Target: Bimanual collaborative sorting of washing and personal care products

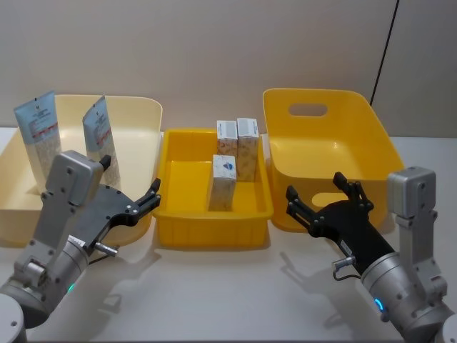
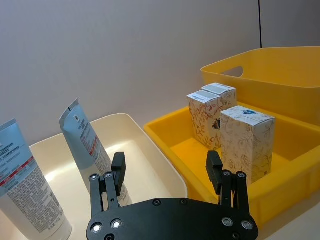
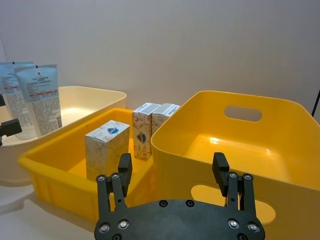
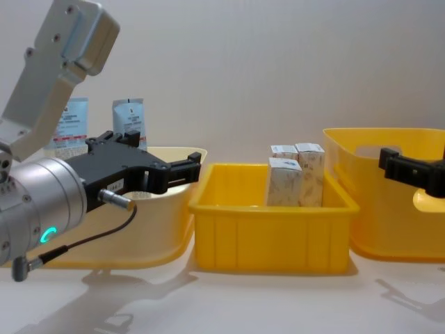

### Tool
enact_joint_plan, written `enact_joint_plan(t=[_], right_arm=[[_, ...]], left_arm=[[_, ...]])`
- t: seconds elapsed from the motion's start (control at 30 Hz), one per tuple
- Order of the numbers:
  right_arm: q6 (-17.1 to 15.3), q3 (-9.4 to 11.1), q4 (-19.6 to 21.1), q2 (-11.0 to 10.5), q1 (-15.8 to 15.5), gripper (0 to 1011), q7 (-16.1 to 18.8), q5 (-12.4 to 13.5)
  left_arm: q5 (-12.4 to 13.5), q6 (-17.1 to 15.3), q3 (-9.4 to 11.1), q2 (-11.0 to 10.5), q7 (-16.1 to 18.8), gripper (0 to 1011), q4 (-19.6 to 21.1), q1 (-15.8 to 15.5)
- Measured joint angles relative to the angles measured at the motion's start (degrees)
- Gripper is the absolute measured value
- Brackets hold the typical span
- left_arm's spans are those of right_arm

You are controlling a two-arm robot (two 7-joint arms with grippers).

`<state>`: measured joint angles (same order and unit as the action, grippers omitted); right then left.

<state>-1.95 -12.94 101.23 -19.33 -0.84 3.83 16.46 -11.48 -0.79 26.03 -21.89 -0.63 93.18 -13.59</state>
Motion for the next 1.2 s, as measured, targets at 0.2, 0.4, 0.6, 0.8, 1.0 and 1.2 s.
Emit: enact_joint_plan(t=[0.2, 0.4, 0.6, 0.8, 1.0, 1.2], right_arm=[[0.0, 0.0, 0.0, 0.0, 0.0, 1001, 0.0, 0.0], [0.0, 0.0, 0.0, 0.0, 0.0, 1001, 0.0, 0.0], [0.0, 0.0, 0.0, 0.0, 0.0, 1001, 0.0, 0.0], [0.0, 0.0, 0.0, 0.0, 0.0, 1001, 0.0, 0.0], [0.0, 0.0, 0.0, 0.0, 0.0, 1001, 0.0, 0.0], [0.0, 0.0, 0.0, 0.0, 0.0, 1001, 0.0, 0.0]], left_arm=[[0.0, 0.0, 0.0, 0.0, 0.0, 1003, 0.0, 0.0], [0.0, 0.0, 0.0, 0.0, 0.0, 1003, 0.0, 0.0], [0.0, 0.0, 0.0, 0.0, 0.0, 1003, 0.0, 0.0], [0.0, 0.0, 0.0, 0.0, 0.0, 1003, 0.0, 0.0], [0.0, 0.0, 0.0, 0.0, 0.0, 1003, 0.0, 0.0], [0.0, 0.0, 0.0, 0.0, 0.0, 1003, 0.0, 0.0]])
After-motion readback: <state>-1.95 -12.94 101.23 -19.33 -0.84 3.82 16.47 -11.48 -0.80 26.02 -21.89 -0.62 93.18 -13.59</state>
